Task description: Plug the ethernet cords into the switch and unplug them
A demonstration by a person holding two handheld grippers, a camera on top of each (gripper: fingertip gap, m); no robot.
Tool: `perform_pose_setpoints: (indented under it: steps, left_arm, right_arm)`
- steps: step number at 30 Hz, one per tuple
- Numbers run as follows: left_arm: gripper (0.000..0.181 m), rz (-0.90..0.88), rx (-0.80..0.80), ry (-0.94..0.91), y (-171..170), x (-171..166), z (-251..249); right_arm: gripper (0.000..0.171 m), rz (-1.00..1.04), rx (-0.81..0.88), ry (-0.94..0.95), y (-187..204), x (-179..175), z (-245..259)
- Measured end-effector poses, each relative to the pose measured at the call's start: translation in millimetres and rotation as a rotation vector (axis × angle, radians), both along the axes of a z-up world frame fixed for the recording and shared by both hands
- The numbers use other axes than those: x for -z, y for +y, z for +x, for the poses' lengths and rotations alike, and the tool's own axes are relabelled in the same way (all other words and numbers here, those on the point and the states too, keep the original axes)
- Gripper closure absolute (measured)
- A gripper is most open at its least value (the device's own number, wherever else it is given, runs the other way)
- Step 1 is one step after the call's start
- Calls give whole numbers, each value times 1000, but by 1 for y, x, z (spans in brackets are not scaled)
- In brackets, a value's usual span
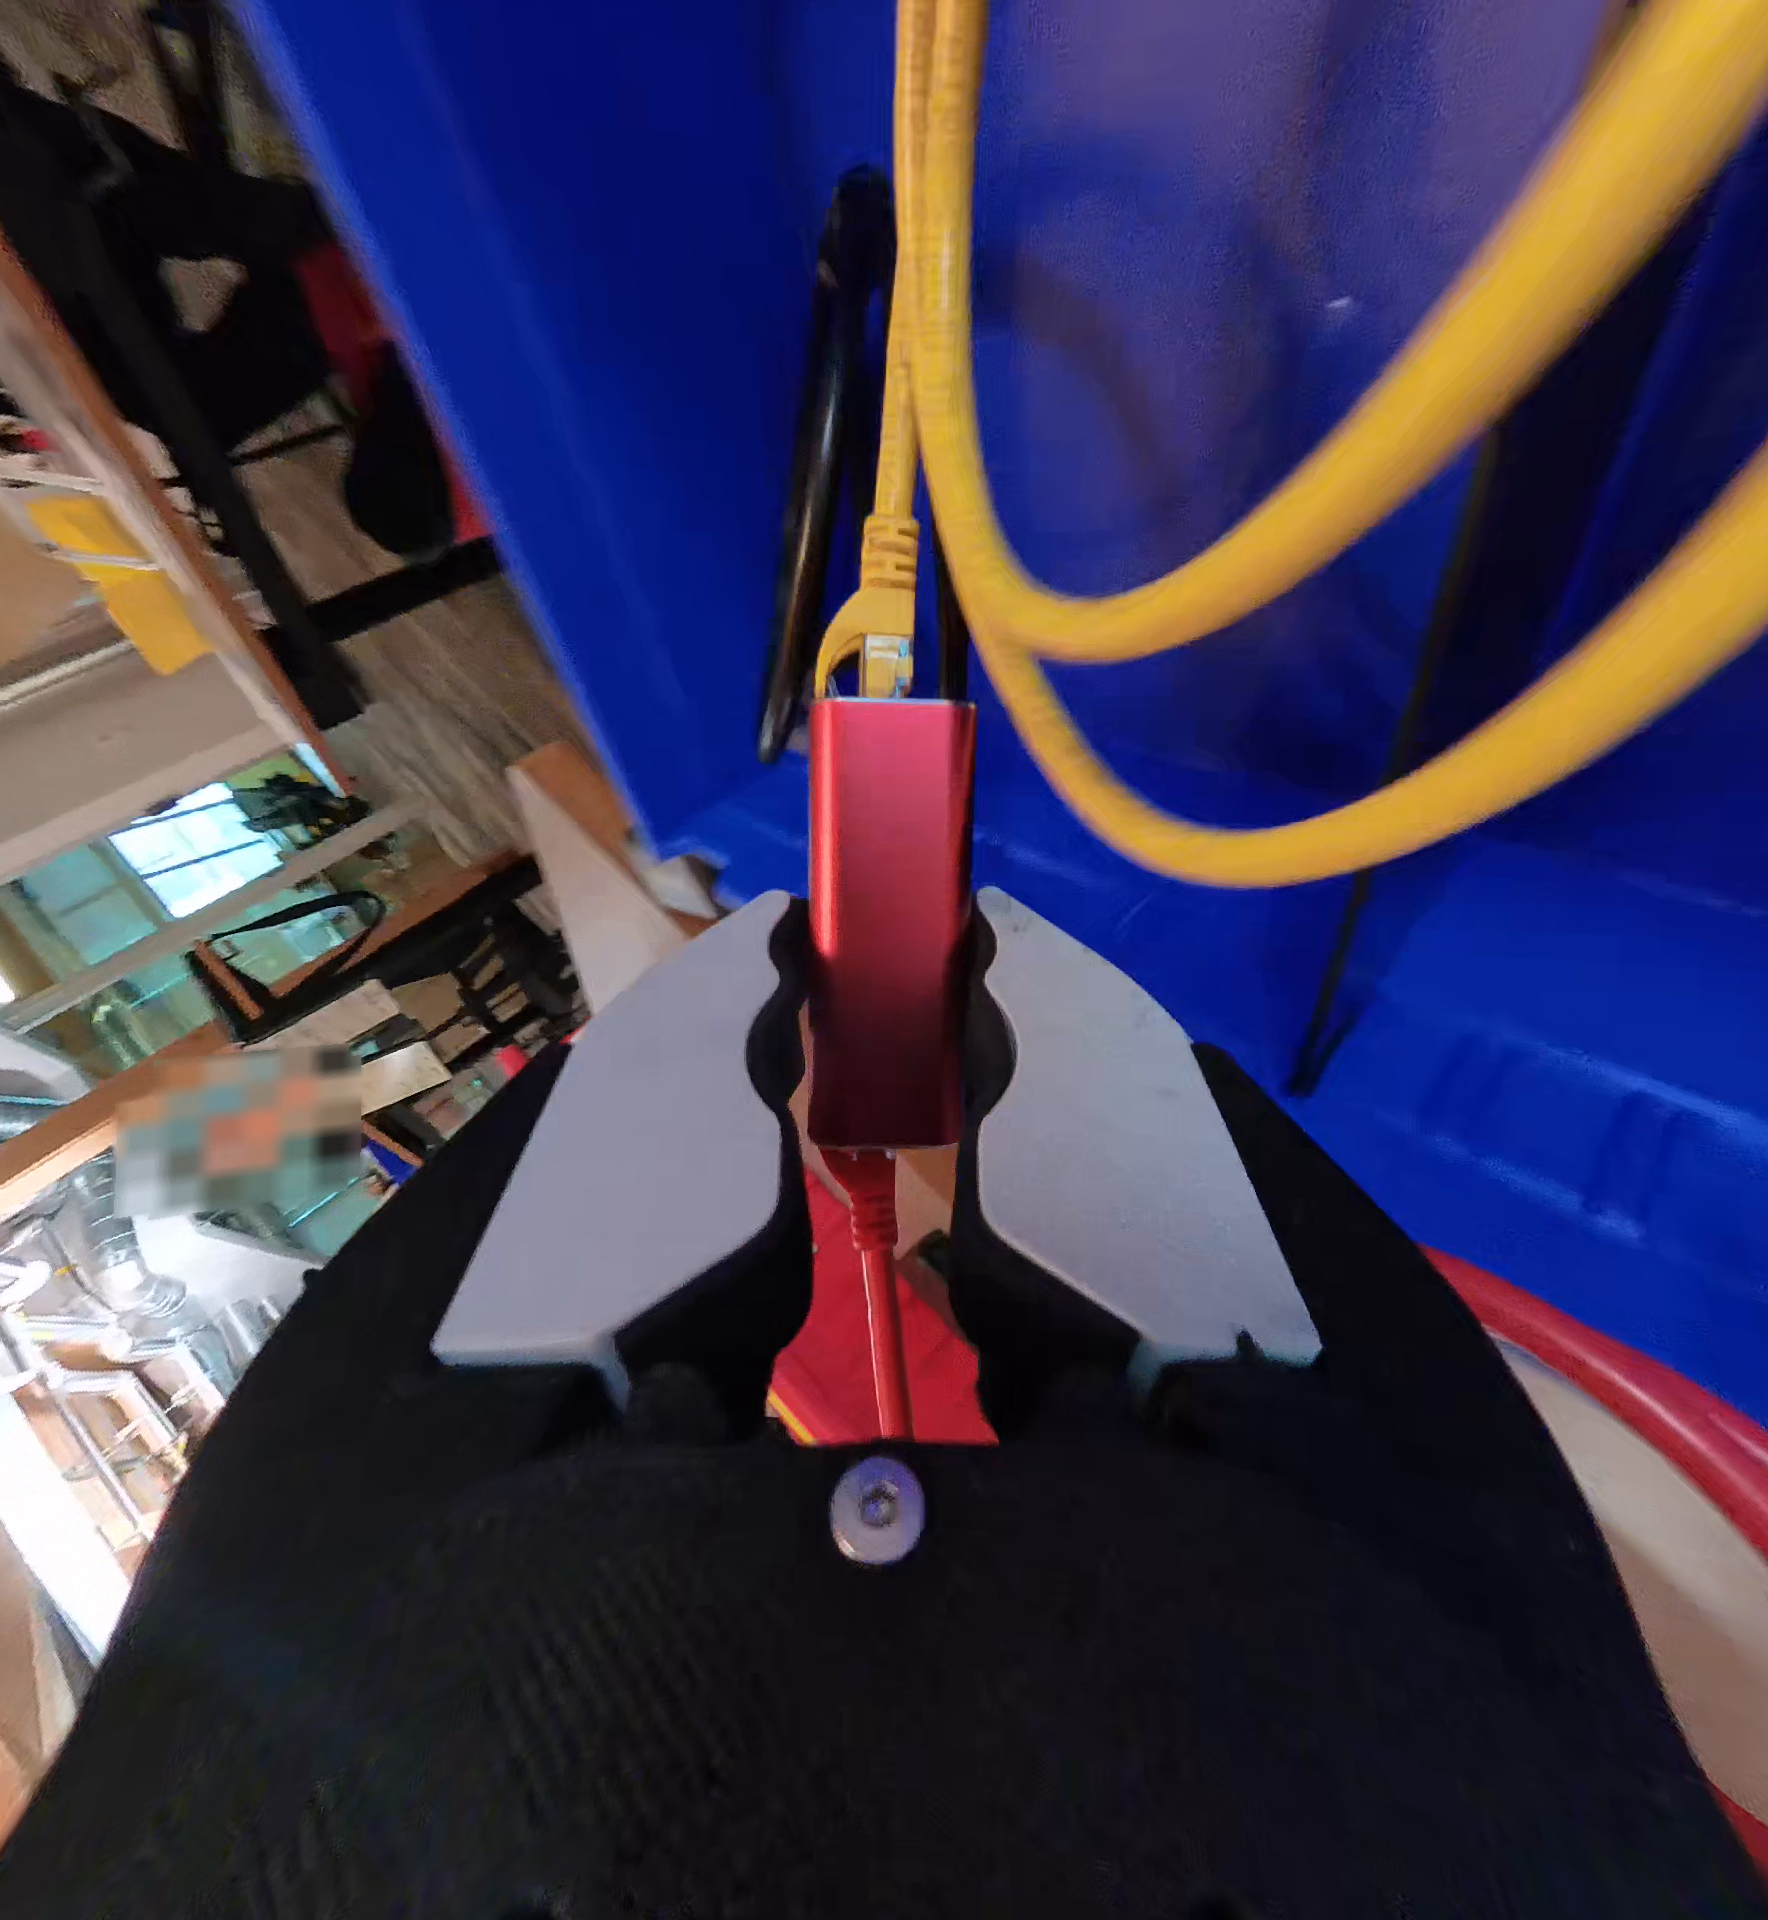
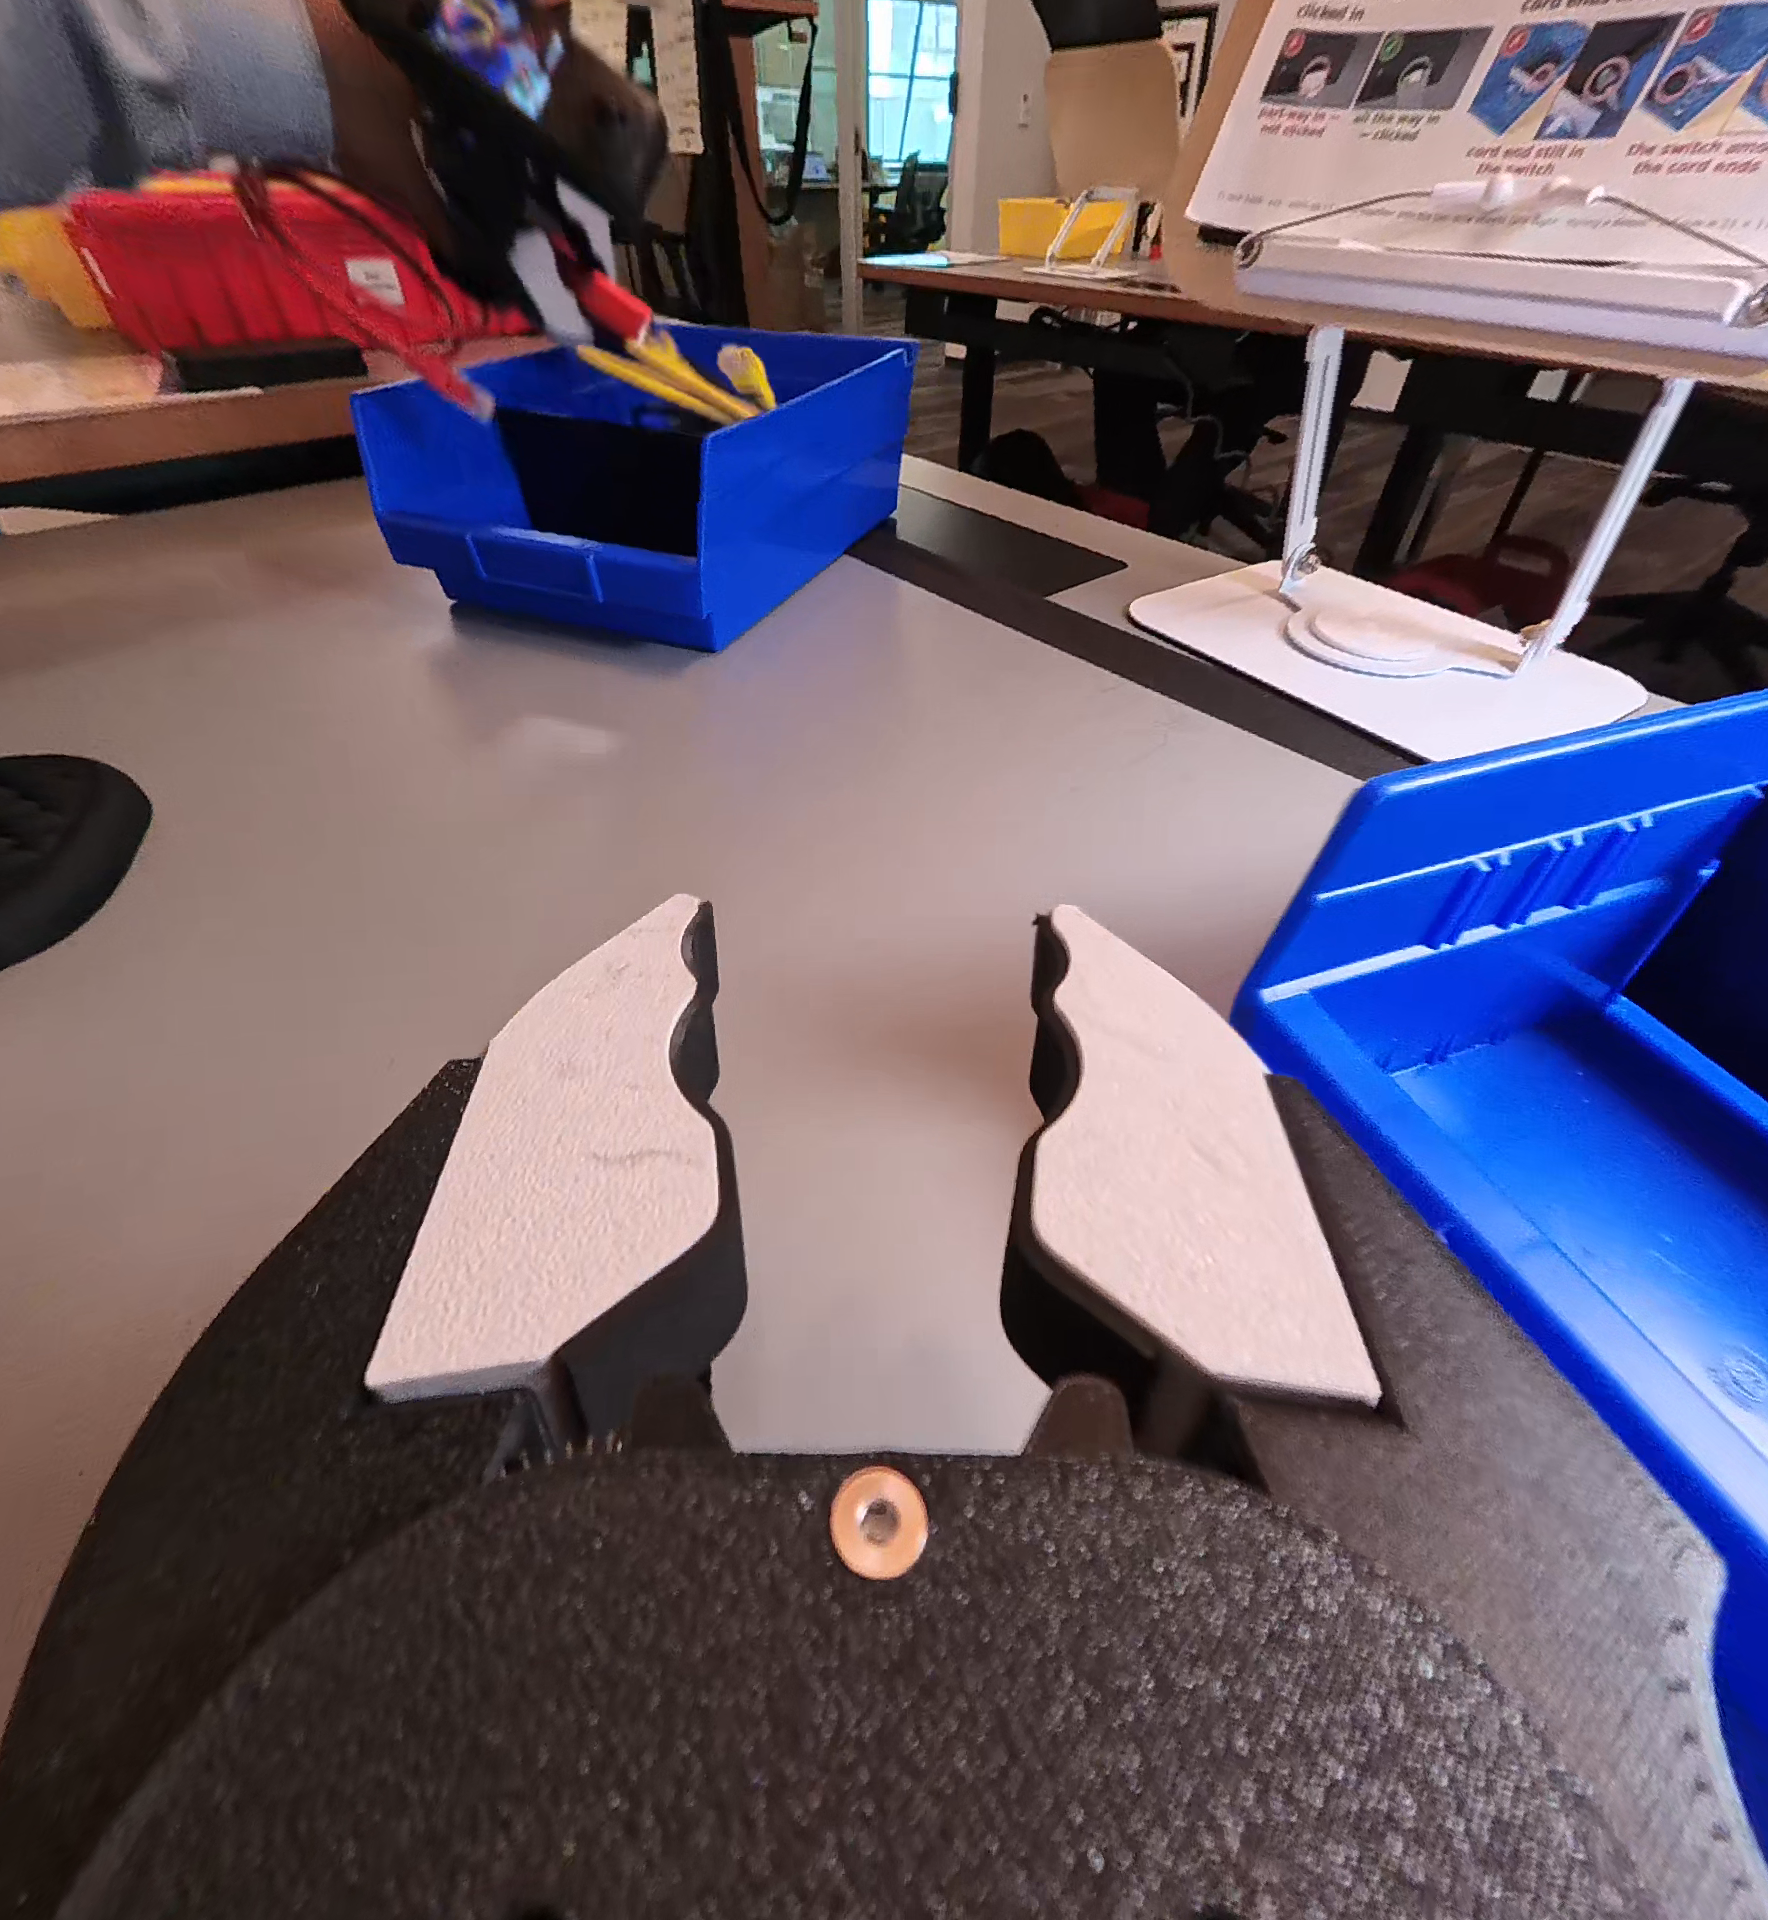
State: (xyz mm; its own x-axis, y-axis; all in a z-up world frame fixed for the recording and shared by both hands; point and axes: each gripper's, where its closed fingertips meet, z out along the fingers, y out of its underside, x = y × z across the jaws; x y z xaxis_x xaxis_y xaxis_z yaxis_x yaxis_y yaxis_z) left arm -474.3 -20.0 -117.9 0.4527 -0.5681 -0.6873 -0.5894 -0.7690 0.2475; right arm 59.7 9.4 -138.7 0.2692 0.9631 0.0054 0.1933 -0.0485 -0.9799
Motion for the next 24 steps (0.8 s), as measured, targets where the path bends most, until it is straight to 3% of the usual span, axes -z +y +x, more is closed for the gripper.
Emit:
perform_pose_setpoints:
  steps: [8, 14, 18, 24]
  left_arm:
    - [154, 393, 108, -5, -5, -122, 20]
    - [153, 860, 277, -265, -3, -200, 103]
    - [153, 1121, 457, -612, 0, -227, 196]
    - [153, 1336, 698, -1163, -6, -237, 329]
  right_arm:
    - [115, 11, -12, -20, -4, 4, -3]
    - [116, 38, 16, 22, 1, -16, -5]
    - [119, 129, 14, 109, 4, -77, -21]
    - [122, 272, -52, 307, -12, -215, -56]
